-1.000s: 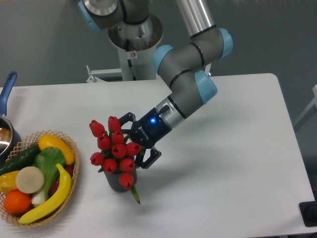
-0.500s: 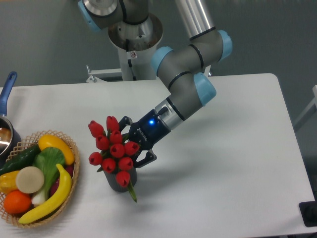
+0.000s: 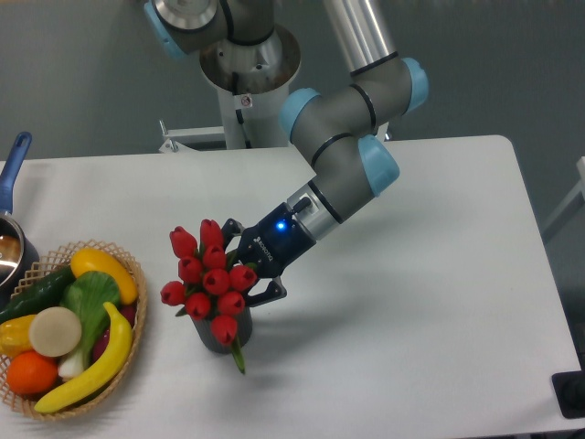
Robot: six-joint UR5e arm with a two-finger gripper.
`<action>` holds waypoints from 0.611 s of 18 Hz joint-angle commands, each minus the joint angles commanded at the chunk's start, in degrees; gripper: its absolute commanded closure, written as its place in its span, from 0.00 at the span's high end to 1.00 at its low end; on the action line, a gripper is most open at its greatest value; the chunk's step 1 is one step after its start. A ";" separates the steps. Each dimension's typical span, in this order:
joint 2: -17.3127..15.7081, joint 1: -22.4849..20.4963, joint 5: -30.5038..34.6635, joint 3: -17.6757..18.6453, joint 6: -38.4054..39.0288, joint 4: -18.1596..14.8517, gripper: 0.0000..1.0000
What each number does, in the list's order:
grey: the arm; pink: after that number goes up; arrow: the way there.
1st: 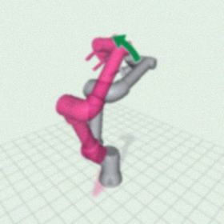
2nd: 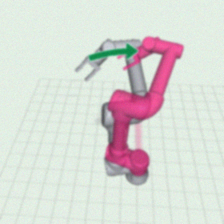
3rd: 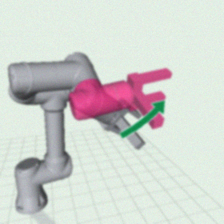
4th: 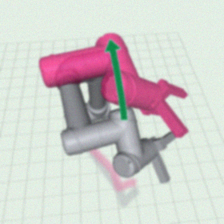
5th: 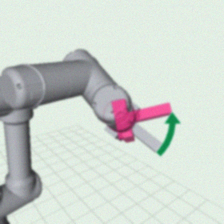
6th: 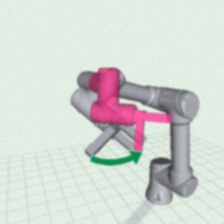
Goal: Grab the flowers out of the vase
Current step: 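Close the gripper on the tulip stems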
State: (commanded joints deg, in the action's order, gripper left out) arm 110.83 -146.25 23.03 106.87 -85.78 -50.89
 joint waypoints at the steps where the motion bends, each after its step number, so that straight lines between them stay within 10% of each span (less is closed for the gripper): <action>1: -0.09 -0.09 0.00 0.00 0.17 0.00 0.42; 11: -0.62 -0.44 -2.02 0.00 0.61 0.00 0.43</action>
State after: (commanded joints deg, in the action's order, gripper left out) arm 110.21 -146.69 21.01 106.87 -85.17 -50.89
